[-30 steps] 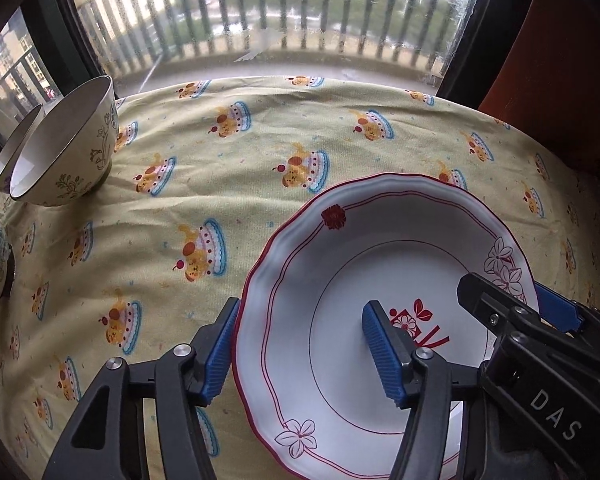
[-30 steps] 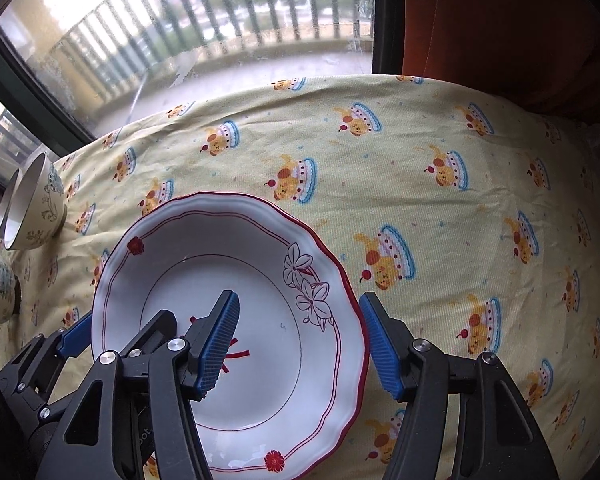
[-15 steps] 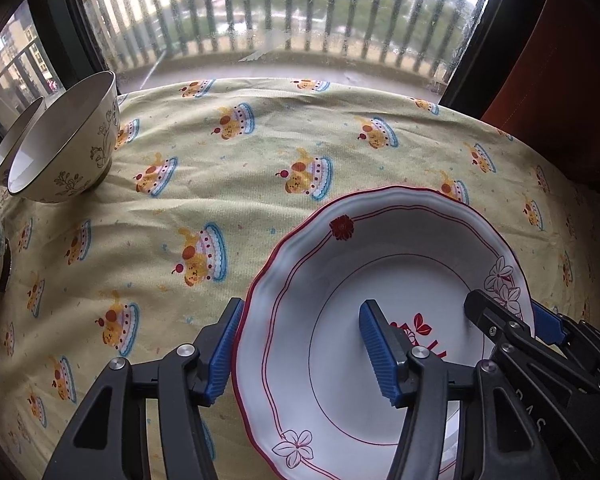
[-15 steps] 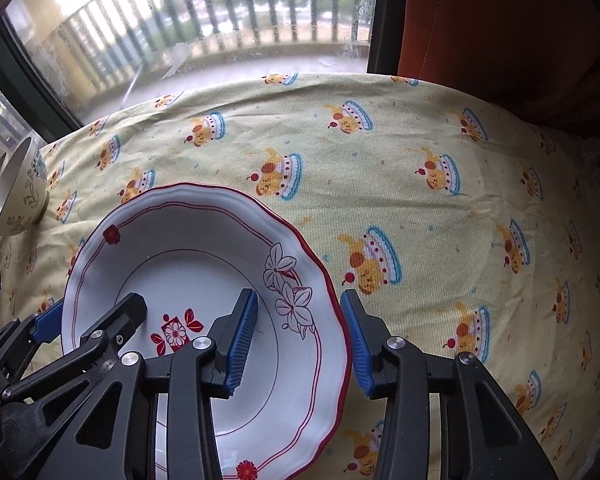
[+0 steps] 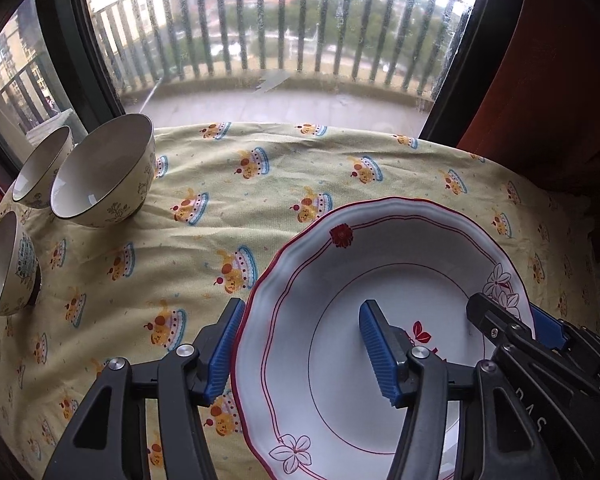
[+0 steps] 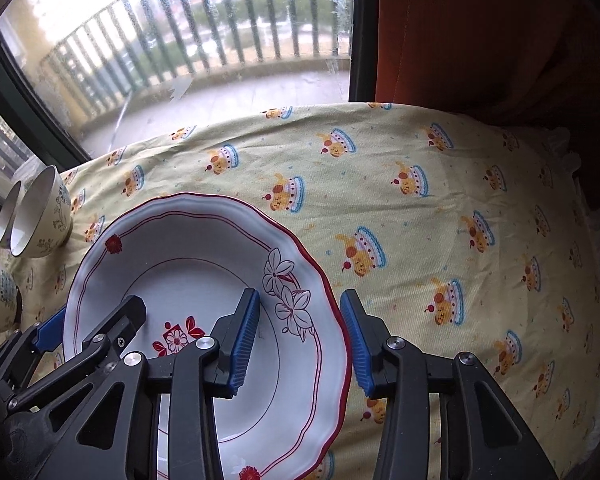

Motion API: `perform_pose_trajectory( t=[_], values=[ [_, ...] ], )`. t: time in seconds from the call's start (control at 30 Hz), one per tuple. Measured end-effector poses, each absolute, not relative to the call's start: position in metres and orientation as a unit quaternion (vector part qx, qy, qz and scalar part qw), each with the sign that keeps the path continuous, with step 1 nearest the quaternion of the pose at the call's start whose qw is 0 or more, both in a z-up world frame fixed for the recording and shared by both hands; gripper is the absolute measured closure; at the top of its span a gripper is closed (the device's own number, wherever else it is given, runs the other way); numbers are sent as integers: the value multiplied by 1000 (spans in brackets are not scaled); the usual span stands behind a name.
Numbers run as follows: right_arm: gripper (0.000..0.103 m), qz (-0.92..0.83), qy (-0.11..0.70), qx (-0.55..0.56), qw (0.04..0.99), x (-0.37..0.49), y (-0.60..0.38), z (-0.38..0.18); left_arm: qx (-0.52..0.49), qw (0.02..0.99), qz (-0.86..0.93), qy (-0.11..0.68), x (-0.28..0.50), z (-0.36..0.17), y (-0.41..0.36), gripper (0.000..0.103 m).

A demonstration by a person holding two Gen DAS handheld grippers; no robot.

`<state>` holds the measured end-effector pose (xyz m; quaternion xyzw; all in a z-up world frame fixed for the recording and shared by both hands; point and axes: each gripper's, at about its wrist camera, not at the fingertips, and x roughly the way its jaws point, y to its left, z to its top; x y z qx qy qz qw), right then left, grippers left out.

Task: Organize plates and bowls
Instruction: 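Lift the red-rimmed dish with the right gripper and carry it toward the plate stack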

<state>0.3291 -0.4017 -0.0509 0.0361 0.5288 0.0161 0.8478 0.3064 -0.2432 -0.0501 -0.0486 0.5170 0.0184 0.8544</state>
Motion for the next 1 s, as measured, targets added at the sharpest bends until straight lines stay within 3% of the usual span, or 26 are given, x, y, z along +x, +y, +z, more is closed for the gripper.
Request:
perform_pose_trajectory(
  t=[0.47,1.0],
  values=[
    [56,-21,511,48,858,250,-361,-9,-44,866,-17,498,239,-12,-205,44],
    [56,-82,511,71,853,160,-355,-11,-19,862,-79,500,170,-14,-205,44]
  ],
)
